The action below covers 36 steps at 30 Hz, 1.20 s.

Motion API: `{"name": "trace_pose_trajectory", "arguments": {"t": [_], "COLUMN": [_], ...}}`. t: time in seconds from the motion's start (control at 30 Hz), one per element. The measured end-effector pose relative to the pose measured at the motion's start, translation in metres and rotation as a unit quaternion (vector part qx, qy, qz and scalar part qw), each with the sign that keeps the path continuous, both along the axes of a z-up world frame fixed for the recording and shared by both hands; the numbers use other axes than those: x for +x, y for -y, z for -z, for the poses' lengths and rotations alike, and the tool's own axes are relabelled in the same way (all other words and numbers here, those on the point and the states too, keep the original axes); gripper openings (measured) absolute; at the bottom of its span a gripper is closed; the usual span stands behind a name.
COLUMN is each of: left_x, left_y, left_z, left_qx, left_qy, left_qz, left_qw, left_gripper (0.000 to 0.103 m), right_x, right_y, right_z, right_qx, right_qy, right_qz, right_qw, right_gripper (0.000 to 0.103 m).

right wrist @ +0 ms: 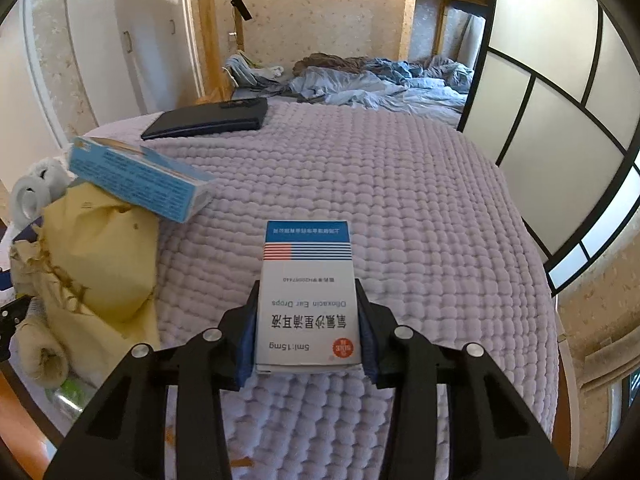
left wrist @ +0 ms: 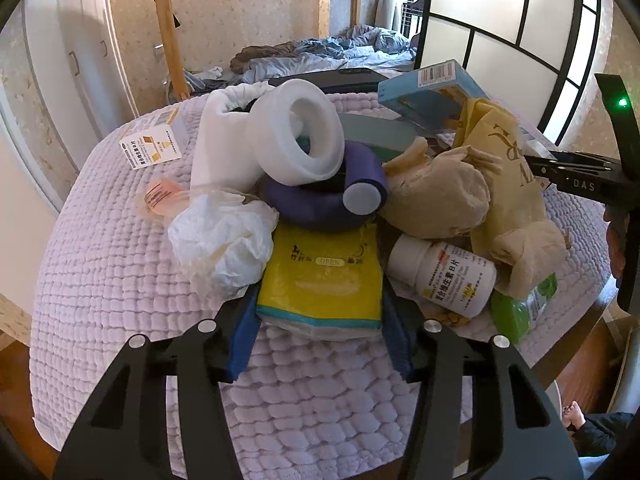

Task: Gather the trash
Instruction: 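Lift the yellow packet and ear-drop box off the bed and carry them over the bin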

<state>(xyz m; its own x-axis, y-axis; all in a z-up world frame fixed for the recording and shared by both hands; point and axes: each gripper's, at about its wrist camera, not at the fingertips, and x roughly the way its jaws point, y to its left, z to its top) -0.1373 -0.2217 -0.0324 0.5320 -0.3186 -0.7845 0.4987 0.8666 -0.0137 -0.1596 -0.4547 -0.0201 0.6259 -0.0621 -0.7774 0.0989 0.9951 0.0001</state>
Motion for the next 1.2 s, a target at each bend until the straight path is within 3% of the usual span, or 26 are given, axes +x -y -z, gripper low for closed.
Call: {"name": "trace_pose_trajectory", "arguments": {"t": [0.77,1.2], "left_x": [-0.043,-0.067], "left_y": [-0.034,-0.041], "left_z": [-0.020,-0.021], "left_qx": [-0.027,-0.042], "left_qy": [-0.015,-0.030], "left_qz": [0.004,0.002], "left_qw": [0.9995,0.9987], "left_gripper": [0.054,0.054], "right_x": [-0.075,-0.115], "right_y": [-0.048,-0.088], "right_z": [-0.037,-0.034], "right_qx": [0.047,0.073], "right_qy": [0.030,0.015], "right_qz": [-0.047,-0.073], "right_qw": [0.997,0.995], "right_gripper": [0.041,0.041]}}
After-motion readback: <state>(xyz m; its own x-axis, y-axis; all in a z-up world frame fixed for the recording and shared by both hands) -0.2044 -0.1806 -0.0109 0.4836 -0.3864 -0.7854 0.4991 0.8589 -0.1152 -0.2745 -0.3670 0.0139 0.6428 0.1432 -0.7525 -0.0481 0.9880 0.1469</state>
